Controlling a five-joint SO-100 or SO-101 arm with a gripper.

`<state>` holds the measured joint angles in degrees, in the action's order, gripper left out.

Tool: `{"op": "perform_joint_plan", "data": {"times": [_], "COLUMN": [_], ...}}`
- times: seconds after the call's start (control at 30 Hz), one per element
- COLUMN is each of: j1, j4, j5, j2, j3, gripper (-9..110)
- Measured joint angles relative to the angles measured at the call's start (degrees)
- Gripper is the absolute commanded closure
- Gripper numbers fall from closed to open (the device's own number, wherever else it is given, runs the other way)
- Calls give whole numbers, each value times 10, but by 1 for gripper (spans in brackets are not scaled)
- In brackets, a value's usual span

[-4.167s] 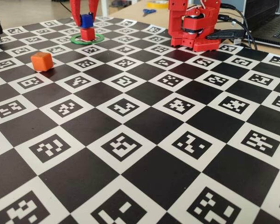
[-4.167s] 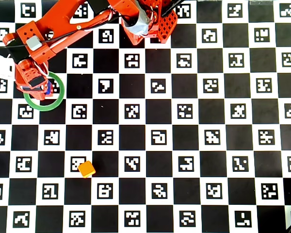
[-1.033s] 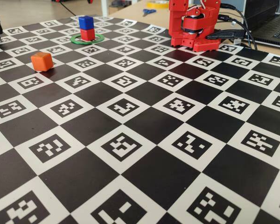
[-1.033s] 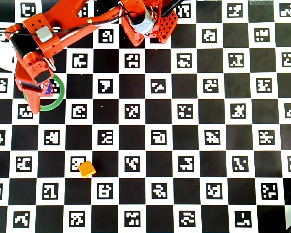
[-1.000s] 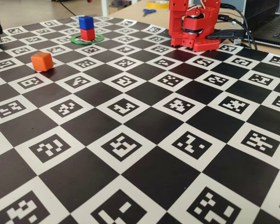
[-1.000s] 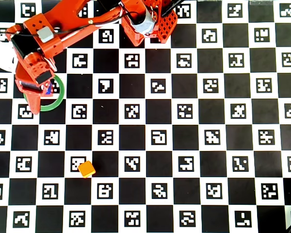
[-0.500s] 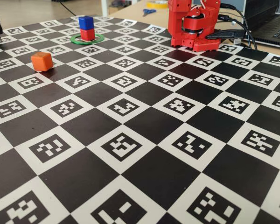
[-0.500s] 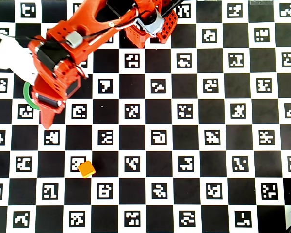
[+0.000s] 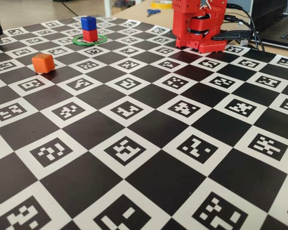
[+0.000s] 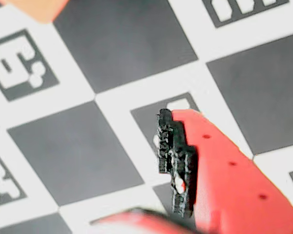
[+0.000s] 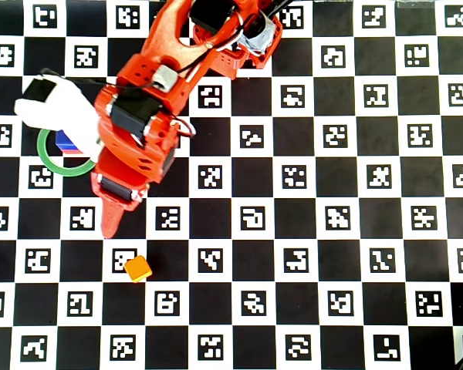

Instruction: Grab the red cube then put it in the green circle then put the blue cube on top and finally the orange cube on top

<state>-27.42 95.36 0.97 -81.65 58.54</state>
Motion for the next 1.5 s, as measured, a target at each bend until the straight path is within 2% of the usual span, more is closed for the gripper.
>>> {"op": "perform_joint_plan", "data": {"times": [0.3, 0.63, 1.5], "j1": [60, 102, 76], "j4": [0, -1, -27], "j5": [93, 178, 269], "j2": [10, 124, 331], "j3": [5, -35, -201], "gripper": [62, 62, 62]}}
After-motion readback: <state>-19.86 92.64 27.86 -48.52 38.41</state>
